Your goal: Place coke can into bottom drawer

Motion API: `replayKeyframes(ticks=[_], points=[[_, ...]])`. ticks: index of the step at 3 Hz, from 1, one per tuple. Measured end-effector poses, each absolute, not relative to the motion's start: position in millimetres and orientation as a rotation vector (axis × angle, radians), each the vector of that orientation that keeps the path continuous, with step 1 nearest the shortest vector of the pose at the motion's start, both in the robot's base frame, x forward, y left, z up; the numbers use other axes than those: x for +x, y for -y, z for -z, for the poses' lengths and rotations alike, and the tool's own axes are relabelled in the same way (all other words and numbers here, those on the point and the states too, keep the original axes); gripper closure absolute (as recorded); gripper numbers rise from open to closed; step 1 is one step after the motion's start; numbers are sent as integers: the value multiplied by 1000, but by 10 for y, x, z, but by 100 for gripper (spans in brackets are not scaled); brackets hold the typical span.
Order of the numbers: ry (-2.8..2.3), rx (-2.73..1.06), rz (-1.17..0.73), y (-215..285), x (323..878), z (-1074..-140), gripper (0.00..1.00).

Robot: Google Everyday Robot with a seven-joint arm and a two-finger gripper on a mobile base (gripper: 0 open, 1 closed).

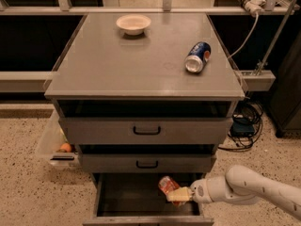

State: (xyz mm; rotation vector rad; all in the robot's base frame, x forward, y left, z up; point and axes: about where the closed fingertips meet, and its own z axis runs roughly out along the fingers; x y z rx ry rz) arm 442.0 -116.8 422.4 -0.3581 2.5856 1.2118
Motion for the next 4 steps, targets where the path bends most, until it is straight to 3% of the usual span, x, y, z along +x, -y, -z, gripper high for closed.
replayKeyframes(ticks=[2, 4], points=[[-2579, -303, -1252, 1180, 4392, -4035, 100], [-2586, -162, -1299, 1341, 4553, -3188, 100]])
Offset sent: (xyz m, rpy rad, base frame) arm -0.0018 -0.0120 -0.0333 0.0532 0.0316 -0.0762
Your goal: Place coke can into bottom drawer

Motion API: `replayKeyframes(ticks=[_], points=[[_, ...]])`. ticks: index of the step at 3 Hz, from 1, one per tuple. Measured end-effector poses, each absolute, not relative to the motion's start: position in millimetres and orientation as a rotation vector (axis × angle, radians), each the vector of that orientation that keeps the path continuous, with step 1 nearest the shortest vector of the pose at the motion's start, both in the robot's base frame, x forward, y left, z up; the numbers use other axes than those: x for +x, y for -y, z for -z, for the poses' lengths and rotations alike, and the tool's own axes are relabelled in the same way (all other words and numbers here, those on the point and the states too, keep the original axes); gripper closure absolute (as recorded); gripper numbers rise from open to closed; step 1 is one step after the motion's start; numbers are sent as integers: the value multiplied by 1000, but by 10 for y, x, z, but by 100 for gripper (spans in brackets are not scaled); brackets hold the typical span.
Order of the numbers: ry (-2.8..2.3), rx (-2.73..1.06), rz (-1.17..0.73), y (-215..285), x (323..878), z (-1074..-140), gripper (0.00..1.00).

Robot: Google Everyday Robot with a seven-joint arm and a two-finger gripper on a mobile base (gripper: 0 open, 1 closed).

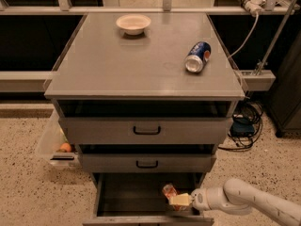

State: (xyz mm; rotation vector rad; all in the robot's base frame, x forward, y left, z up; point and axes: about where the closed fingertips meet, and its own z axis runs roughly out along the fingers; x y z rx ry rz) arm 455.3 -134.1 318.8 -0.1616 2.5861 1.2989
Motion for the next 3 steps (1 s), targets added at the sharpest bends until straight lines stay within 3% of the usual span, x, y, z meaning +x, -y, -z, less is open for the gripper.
replayKeyframes(ticks=[3], points=[[-2642, 9, -1255, 1529, 4939, -2074, 100]])
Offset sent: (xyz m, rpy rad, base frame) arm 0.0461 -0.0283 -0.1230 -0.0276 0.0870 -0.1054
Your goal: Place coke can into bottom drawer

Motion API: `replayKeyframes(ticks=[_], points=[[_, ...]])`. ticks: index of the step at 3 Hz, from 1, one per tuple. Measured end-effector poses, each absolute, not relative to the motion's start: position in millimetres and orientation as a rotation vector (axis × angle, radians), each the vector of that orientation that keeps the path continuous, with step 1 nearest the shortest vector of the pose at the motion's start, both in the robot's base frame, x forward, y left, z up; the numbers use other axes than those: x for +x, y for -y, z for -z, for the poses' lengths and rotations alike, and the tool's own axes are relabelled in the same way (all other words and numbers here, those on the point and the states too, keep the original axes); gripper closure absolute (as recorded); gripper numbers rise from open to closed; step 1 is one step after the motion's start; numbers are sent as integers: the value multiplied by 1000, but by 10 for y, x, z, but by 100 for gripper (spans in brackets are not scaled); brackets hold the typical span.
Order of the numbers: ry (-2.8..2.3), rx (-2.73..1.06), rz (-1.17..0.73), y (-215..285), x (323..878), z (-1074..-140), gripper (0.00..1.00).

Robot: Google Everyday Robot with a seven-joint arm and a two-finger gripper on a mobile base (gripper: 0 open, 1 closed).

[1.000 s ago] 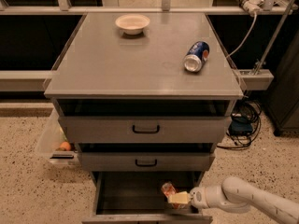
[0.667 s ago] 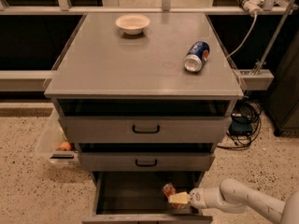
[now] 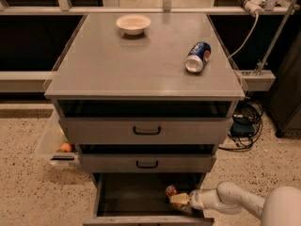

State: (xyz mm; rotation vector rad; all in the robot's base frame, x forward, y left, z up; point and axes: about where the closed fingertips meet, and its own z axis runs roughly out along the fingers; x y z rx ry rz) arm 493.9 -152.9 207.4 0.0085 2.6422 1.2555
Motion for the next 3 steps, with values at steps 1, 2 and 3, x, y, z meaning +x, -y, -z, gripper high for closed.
replayKeyframes(ticks=[1, 2, 3], points=[[-2656, 63, -1222, 1588, 5013, -1831, 100], [-2680, 110, -1184, 1640, 5027, -1651, 100], [-2681, 111, -1183, 1641, 5027, -1646, 82]])
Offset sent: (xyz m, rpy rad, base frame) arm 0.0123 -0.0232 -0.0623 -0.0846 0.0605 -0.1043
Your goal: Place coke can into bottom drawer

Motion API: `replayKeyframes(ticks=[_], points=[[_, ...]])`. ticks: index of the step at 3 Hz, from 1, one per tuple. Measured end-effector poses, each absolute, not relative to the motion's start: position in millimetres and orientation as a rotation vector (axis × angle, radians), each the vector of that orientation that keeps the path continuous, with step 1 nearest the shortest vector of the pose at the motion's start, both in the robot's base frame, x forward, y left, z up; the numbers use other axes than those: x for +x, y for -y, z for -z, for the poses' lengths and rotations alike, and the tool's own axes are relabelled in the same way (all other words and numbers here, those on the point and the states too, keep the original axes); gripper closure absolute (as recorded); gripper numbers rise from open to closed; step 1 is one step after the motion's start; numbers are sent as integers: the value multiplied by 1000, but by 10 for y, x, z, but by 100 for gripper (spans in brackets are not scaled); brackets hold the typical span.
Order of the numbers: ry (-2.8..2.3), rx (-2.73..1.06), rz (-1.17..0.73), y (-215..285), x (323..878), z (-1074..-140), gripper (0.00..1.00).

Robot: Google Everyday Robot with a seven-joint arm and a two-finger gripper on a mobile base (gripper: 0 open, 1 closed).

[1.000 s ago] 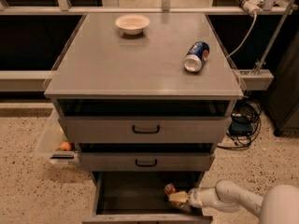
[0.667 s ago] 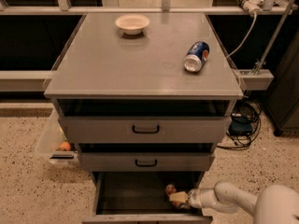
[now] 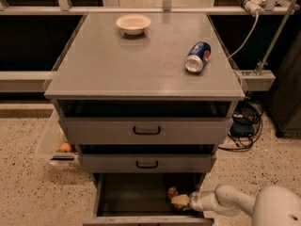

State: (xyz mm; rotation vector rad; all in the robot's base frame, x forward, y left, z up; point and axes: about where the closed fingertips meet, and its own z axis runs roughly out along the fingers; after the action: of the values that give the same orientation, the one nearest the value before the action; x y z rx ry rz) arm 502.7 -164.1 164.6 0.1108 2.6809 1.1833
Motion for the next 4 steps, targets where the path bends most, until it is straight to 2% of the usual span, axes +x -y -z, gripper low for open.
replayKeyframes(ticks=[3, 4], points=[[-2681, 111, -1184, 1640, 5026, -1646, 10], [-2681, 111, -1184, 1639, 5026, -1645, 0]])
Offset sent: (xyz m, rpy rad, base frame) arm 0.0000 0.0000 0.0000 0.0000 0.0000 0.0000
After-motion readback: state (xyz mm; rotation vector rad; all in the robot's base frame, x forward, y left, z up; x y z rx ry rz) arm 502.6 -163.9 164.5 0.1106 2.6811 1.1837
